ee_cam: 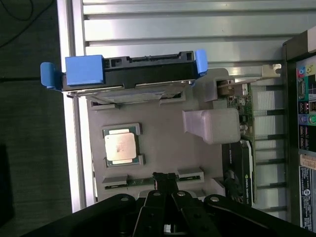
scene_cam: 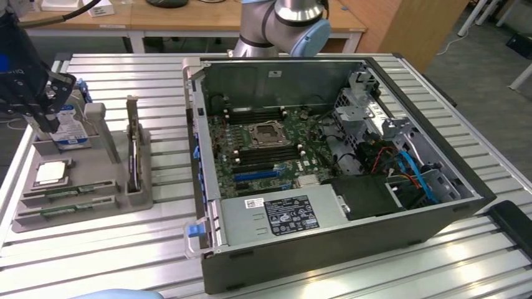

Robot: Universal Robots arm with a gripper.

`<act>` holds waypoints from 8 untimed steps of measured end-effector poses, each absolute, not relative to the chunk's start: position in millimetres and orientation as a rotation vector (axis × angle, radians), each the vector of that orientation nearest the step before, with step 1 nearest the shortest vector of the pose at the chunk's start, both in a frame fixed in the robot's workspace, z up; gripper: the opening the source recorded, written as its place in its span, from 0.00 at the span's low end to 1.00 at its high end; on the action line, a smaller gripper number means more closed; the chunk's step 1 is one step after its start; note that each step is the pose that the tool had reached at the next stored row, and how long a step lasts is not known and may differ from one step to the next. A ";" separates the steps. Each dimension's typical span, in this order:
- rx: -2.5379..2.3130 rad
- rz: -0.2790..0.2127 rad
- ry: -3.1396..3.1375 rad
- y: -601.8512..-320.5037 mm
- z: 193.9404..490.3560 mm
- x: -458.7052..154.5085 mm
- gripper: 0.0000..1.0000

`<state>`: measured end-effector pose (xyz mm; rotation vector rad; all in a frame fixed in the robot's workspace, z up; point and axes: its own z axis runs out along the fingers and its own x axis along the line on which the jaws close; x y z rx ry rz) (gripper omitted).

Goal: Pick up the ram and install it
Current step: 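Pick up the ram and move it above insertion slot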

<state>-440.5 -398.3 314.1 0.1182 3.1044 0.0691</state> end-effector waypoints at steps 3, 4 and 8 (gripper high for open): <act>0.118 0.070 3.104 -398.2 314.1 -440.5 0.10; 0.118 0.071 3.104 -398.2 314.0 -440.5 0.10; 0.118 0.076 3.104 -398.3 314.1 -440.5 0.11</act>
